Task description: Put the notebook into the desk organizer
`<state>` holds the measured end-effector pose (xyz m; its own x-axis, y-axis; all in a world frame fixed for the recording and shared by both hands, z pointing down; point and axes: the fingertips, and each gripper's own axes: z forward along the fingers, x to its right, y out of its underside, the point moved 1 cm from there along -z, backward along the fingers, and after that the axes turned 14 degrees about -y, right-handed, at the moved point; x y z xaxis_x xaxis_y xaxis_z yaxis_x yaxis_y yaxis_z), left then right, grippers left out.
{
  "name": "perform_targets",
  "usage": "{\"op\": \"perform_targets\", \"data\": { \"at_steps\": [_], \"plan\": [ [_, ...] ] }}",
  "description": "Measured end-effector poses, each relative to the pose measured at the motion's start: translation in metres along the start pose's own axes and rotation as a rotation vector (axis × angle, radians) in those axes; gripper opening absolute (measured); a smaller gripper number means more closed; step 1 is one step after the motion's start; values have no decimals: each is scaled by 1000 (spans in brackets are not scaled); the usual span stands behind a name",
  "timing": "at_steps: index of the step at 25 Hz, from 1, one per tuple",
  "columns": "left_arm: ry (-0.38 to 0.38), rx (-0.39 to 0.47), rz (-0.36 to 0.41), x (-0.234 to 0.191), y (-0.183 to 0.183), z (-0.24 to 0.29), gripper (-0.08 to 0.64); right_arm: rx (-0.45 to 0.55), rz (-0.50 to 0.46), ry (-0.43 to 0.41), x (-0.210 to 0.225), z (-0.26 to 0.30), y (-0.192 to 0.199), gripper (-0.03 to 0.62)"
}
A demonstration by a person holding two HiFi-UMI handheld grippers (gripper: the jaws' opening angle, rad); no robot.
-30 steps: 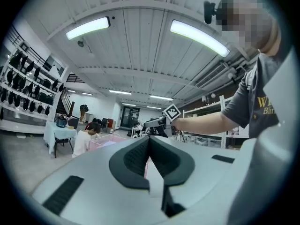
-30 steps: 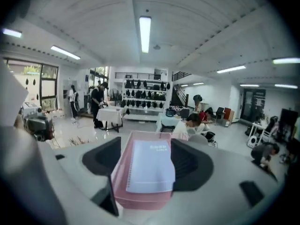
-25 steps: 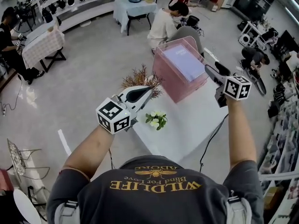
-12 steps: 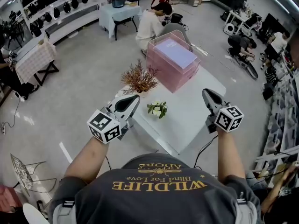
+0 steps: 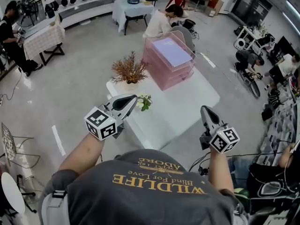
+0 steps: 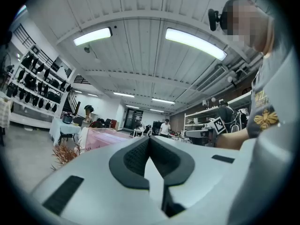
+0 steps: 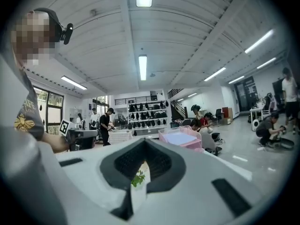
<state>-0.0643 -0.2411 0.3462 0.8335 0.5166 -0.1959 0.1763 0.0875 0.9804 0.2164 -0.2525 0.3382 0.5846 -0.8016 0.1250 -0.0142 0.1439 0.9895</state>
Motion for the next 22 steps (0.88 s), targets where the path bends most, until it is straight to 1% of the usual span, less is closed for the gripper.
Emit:
{"op": "perform_targets", "data": {
  "at_steps": [4,8,13,18,22],
  "plan": [
    [7,-6,-3,26,2,9,2,15,4,4,17,-21,-3,0],
    [11,-10,20,34,0,11,2,41,24,-9,21,-19,-4,0],
    [2,-8,50,30,1,8,2,50,15,-16,19,-8,-2,0],
    [-15,-1,48,18,-4,1,2,35,14,3,17,-4,1,-2],
    [-17,-4,44,16,-3,-1,2,23,8,13,18,-4,3,-2]
  ]
}}
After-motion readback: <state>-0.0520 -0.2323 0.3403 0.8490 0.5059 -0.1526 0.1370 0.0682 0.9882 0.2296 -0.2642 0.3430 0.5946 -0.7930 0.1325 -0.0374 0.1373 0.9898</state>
